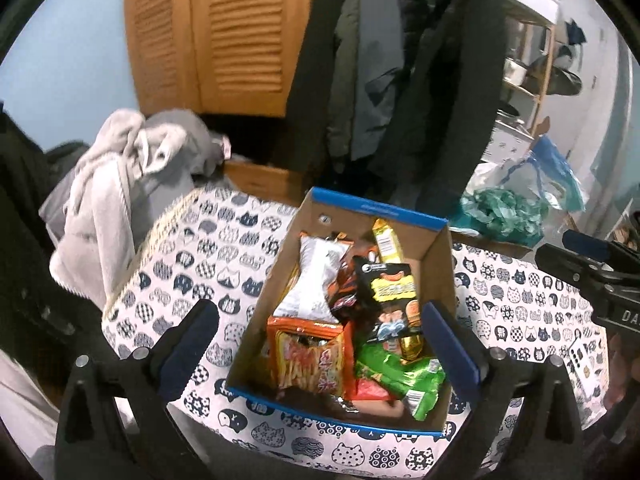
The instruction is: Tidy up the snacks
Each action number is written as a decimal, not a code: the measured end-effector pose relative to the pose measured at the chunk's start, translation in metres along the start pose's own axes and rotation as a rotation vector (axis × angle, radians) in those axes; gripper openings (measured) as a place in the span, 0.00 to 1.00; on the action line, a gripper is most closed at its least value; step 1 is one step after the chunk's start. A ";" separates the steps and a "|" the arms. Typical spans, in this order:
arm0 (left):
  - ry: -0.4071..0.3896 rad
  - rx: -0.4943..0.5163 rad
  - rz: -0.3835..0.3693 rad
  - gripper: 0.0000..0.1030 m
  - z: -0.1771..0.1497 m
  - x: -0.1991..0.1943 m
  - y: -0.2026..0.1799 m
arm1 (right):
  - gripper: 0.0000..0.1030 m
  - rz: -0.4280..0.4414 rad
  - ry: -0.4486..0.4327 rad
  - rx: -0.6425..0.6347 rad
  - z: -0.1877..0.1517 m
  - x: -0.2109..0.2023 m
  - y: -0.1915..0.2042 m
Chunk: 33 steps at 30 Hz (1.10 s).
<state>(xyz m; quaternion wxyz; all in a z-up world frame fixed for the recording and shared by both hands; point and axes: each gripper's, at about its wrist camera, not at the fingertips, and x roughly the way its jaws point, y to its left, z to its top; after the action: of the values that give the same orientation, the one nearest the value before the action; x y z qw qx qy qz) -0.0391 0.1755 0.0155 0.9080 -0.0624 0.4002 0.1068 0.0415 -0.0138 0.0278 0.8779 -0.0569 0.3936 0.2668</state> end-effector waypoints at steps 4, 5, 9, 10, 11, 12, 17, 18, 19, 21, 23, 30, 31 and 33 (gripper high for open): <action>-0.018 0.032 0.009 0.99 -0.001 -0.007 -0.012 | 0.80 -0.021 -0.026 -0.001 -0.013 -0.017 -0.007; -0.018 0.037 0.008 0.99 -0.001 -0.007 -0.014 | 0.80 -0.022 -0.032 -0.003 -0.017 -0.020 -0.008; -0.020 0.076 0.009 0.99 -0.003 -0.009 -0.026 | 0.80 -0.005 -0.034 0.001 -0.028 -0.025 -0.010; -0.023 0.087 0.010 0.99 -0.003 -0.009 -0.029 | 0.80 0.004 -0.036 0.006 -0.029 -0.026 -0.011; -0.025 0.096 0.013 0.99 -0.003 -0.010 -0.033 | 0.80 0.007 -0.036 0.008 -0.031 -0.026 -0.012; -0.025 0.103 0.011 0.99 -0.003 -0.010 -0.037 | 0.80 0.007 -0.036 0.004 -0.033 -0.027 -0.012; -0.027 0.142 0.003 0.99 -0.006 -0.009 -0.053 | 0.80 -0.045 -0.048 -0.042 -0.039 -0.025 -0.013; -0.023 0.148 0.004 0.99 -0.007 -0.007 -0.055 | 0.80 -0.043 -0.043 -0.042 -0.040 -0.023 -0.014; -0.017 0.153 0.003 0.99 -0.008 -0.006 -0.058 | 0.80 -0.035 -0.039 -0.038 -0.041 -0.021 -0.015; -0.006 0.160 0.003 0.99 -0.009 -0.002 -0.062 | 0.80 -0.029 -0.034 -0.029 -0.042 -0.019 -0.018; -0.002 0.172 0.009 0.99 -0.011 -0.001 -0.066 | 0.80 -0.032 -0.029 -0.030 -0.043 -0.017 -0.020; 0.012 0.181 0.008 0.99 -0.013 0.004 -0.073 | 0.80 -0.022 -0.017 -0.012 -0.042 -0.015 -0.027; 0.015 0.181 0.007 0.99 -0.013 0.004 -0.073 | 0.80 -0.023 -0.017 -0.012 -0.042 -0.016 -0.027; 0.019 0.183 0.008 0.99 -0.015 0.005 -0.075 | 0.80 -0.024 -0.014 -0.015 -0.042 -0.016 -0.028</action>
<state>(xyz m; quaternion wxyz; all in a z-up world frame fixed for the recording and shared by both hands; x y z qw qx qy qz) -0.0279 0.1006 0.0042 0.9057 0.0213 0.4171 0.0728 0.0192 -0.0572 0.0071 0.8834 -0.0662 0.3845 0.2596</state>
